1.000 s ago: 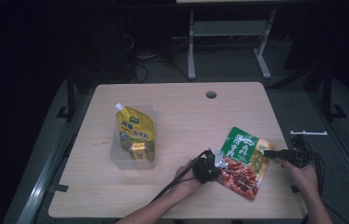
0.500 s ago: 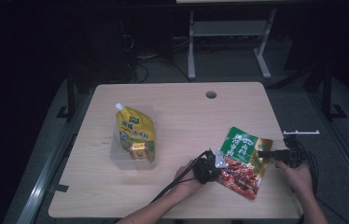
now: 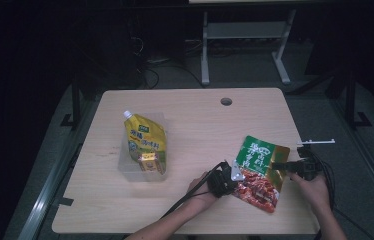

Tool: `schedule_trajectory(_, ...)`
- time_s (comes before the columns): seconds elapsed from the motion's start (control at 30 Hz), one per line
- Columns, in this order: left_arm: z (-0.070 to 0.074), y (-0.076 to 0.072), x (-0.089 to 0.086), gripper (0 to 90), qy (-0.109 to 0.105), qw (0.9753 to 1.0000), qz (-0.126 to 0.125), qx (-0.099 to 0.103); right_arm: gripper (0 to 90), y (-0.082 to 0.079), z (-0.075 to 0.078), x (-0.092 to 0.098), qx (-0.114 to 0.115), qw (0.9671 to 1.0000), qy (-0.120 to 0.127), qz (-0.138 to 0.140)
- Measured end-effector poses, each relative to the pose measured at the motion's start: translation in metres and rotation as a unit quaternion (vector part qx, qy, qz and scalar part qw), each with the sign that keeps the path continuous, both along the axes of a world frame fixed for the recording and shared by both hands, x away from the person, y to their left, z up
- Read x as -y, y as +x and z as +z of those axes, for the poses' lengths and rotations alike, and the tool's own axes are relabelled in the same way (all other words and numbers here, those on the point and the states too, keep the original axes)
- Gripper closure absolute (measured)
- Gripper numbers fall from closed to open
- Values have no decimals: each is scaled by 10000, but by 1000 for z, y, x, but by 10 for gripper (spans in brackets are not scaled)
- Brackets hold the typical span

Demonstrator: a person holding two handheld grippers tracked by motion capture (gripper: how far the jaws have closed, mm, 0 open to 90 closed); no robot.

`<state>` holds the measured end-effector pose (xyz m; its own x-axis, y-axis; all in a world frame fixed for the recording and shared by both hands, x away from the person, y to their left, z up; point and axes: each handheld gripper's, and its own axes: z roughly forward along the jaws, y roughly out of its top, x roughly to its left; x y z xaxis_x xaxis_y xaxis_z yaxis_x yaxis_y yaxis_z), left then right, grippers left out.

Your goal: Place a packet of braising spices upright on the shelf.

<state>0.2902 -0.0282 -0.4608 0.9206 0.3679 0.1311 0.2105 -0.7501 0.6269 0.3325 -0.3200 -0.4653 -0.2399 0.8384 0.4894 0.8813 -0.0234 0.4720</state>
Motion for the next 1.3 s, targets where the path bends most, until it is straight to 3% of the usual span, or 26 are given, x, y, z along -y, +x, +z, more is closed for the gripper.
schedule_trajectory(0.27,0,-1,0,826,5,10000,-17,15,673,-1,1,-5,86,9997,-242,14)
schedule_trajectory(0.57,0,-2,1,826,1,10000,-32,23,656,-1,0,-6,125,9998,-174,46)
schedule_trajectory(0.77,0,-3,1,826,1,10000,-32,16,632,1,2,-12,141,9993,-316,114)
schedule_trajectory(0.93,0,-3,2,826,-6,10000,-44,36,656,0,1,-12,94,9996,-184,192)
schedule_trajectory(1.3,0,-3,3,826,-2,10000,-44,52,737,-2,1,-14,128,9992,-298,226)
